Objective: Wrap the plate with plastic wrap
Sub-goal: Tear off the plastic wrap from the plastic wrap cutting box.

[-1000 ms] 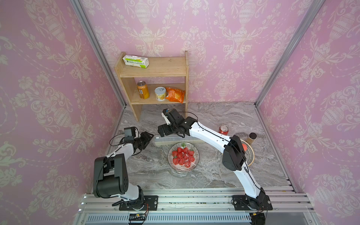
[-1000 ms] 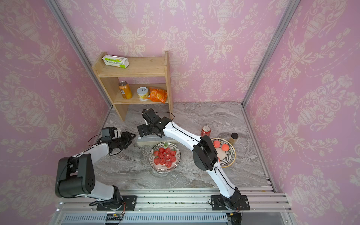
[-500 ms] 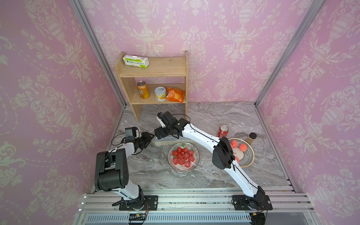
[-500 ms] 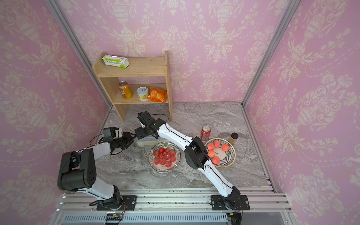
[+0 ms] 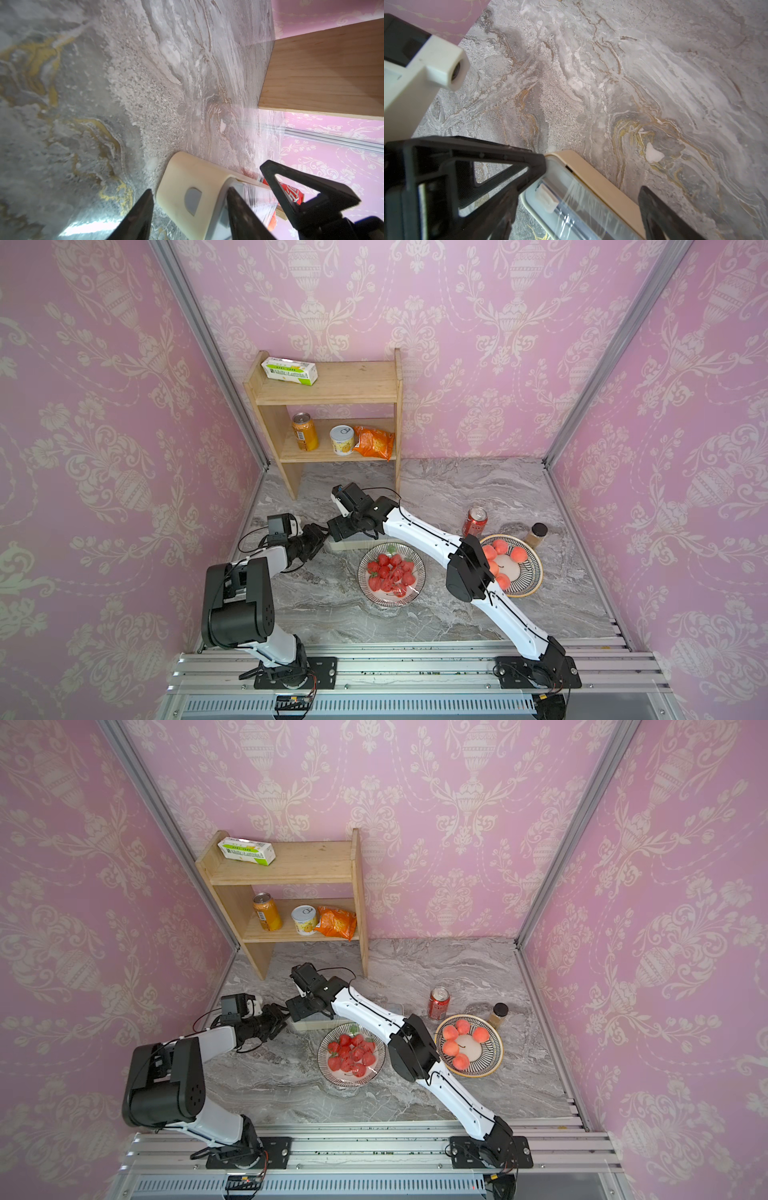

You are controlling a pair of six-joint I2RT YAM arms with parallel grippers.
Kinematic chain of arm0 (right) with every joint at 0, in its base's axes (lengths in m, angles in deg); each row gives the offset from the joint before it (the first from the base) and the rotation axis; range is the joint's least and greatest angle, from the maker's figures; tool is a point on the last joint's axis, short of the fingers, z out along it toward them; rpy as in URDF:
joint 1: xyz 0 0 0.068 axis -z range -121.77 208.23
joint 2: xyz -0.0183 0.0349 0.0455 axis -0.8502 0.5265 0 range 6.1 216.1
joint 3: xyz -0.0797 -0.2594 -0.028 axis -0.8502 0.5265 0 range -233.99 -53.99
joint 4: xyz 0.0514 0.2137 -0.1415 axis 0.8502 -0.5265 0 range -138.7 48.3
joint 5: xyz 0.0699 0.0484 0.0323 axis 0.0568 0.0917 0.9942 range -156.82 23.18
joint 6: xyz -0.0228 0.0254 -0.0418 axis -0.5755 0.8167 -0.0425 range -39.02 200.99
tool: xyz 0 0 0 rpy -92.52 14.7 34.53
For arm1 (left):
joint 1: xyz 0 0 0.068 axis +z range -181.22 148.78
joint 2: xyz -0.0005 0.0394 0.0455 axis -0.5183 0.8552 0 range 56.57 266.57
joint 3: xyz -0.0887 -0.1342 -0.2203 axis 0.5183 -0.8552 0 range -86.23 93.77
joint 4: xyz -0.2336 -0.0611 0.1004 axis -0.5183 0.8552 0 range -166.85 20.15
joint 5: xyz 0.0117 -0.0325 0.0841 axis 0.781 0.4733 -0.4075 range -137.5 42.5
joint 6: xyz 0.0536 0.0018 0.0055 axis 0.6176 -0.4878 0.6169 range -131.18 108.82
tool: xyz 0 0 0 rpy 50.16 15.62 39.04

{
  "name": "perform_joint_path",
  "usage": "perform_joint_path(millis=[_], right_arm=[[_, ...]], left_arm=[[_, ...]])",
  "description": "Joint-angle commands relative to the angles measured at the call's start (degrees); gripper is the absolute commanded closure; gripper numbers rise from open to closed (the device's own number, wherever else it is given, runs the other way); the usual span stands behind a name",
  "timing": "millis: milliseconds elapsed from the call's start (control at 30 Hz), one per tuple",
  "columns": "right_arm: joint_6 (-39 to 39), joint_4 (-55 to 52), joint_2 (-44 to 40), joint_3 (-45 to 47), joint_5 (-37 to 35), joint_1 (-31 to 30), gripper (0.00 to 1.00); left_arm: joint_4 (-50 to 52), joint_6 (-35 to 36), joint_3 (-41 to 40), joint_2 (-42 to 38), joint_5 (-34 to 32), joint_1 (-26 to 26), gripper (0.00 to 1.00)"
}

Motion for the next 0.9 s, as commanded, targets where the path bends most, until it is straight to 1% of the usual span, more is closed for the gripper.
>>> perform_joint_path(millis=[0,133,400,600,867], right_arm=[[-1.38,-1.23,1.16,-1.71,-1.7,-0.37,0.1],[-1.39,-1.46,2.08,-2.45,-2.47,-0.37,0.12],[-0.38,-0.86,3.46,-4.16,-3.27,-0.37,0.13],[0.17,-1.86,4.19,-5.01,-2.82,-0.39,0.12],[0.78,-2.72,4.89,-4.99,-4.23,-0.46,0.12]], left_arm=[[2.05,1.22,-1.24,0.4,0.42,0.2,0.43],[3.1,2.02,-1.26,0.31,-0.67,0.19,0.46],[6.0,4.57,-1.08,0.28,-2.98,0.18,0.46],[5.56,4.55,-1.06,1.63,-3.1,0.18,0.46],[5.56,4.64,-1.29,1.77,-3.55,0.26,0.46]])
